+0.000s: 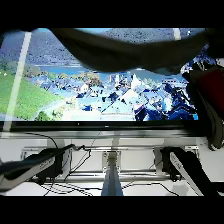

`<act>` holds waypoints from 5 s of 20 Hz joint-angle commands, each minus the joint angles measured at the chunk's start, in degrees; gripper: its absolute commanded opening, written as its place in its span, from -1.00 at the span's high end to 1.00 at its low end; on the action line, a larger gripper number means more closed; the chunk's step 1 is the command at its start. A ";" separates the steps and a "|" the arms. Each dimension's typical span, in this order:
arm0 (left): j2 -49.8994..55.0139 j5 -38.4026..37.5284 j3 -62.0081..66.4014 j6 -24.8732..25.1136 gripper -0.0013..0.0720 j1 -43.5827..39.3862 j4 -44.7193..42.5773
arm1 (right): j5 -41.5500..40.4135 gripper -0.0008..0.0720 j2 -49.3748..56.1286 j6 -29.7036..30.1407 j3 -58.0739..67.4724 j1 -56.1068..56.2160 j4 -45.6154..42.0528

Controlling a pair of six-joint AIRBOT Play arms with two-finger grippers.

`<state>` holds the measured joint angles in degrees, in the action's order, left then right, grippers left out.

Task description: Fold the clothes and pants, and hang the long-sleeved shirts on hangers.

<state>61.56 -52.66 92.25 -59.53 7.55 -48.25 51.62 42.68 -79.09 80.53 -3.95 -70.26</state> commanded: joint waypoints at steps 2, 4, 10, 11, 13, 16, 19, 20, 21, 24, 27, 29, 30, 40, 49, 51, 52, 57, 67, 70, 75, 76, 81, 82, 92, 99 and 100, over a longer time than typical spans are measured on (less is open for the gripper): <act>-19.23 12.85 1.07 -0.02 0.91 6.12 -7.87 | -0.52 0.94 -2.16 0.31 15.74 0.07 4.81; -24.35 13.16 1.05 -0.24 0.91 7.30 -12.46 | 0.50 0.94 -4.11 0.31 18.78 0.07 6.45; -26.75 6.32 0.15 -9.88 0.91 7.45 -16.46 | 3.87 0.94 -4.50 0.55 20.13 0.04 6.88; -24.94 3.89 -0.79 -11.58 0.91 7.45 -16.46 | 4.87 0.94 -2.51 0.52 20.11 0.07 5.73; -19.28 -1.31 -2.86 -12.33 0.91 7.41 -15.06 | 9.40 0.94 3.69 0.52 20.11 0.07 4.98; -6.51 -7.43 -6.82 -12.04 0.91 6.47 -10.36 | 18.99 0.94 16.39 0.52 20.11 0.07 5.11; 8.92 -7.98 -8.13 -11.17 0.91 3.58 -10.36 | 23.28 0.94 29.73 0.52 19.85 0.07 5.07; 14.14 -7.21 -8.13 -10.40 0.91 2.97 -10.21 | 22.95 0.94 34.23 0.52 19.43 0.07 5.05; 18.58 -5.90 -8.11 -10.08 0.91 2.40 -10.19 | 22.05 0.94 38.21 0.52 19.04 0.07 5.05; 29.94 -0.17 -8.11 -10.12 0.91 1.09 -9.97 | 17.14 0.94 49.59 0.52 18.34 0.07 5.05; 35.10 6.78 -8.11 -10.14 0.91 0.42 -9.53 | 10.19 0.94 57.31 0.48 18.34 0.07 5.09; 35.78 9.84 -8.11 -10.12 0.91 0.28 -9.55 | 7.67 0.94 60.02 0.46 18.34 0.07 5.05; 35.76 9.99 -8.11 -10.14 0.91 0.31 -9.57 | 7.80 0.94 60.59 0.46 18.32 0.04 5.03; 36.00 -20.57 -8.11 -10.16 0.85 0.42 -28.87 | 37.62 0.74 60.74 0.57 18.32 0.02 -0.70; 28.33 -23.65 -8.13 -13.25 -0.32 4.20 -28.72 | 35.82 -0.07 53.94 0.92 12.72 -3.50 -8.96; 22.29 -23.41 -11.04 -13.31 -0.32 7.32 -26.01 | 35.43 -0.07 46.90 3.08 3.85 -6.75 -7.74; 19.23 -23.02 -14.12 -13.09 -0.32 8.92 -24.37 | 35.06 -0.07 42.66 5.09 -2.64 -8.55 -6.60; 1.88 -20.31 -37.13 -10.78 -0.32 16.35 -21.73 | 29.14 -0.06 24.15 9.40 -37.07 -14.80 3.65; -9.18 -14.99 -62.95 -12.66 -0.32 25.05 -18.47 | 16.33 -0.07 20.79 9.53 -60.06 -14.93 26.01; -7.89 -13.33 -64.48 -12.46 -0.32 25.05 -15.15 | 15.89 -0.01 20.79 10.73 -60.06 -14.93 29.29; -5.03 -11.87 -64.50 -10.54 -0.32 25.05 -9.77 | 11.17 0.94 20.79 14.34 -60.06 -14.93 31.63; -4.24 -11.56 -64.50 -10.51 -0.32 25.05 -9.79 | 10.78 0.94 20.79 14.34 -60.04 -14.93 31.61; 0.52 -9.27 -64.54 -7.10 -0.32 25.05 -9.46 | 9.64 0.94 20.79 14.36 -60.06 -14.93 31.58; 1.51 -7.93 -64.54 -7.08 -0.32 25.05 -8.76 | 9.18 0.94 20.79 14.34 -60.06 -14.93 31.58; 7.43 -3.91 -63.54 -0.92 0.91 20.28 -3.30 | 10.78 0.94 20.70 20.00 -57.55 -14.93 33.35; 7.50 -7.43 -46.03 4.57 0.92 17.00 15.93 | 12.09 0.94 20.74 21.11 -42.56 -11.56 45.48; 7.72 -4.35 -42.91 4.04 0.92 15.52 15.69 | 7.21 0.94 20.76 19.61 -40.06 -9.38 45.29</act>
<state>69.06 -59.96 42.00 -56.03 25.34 -38.39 64.60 63.42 -58.06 34.17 -16.47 -28.88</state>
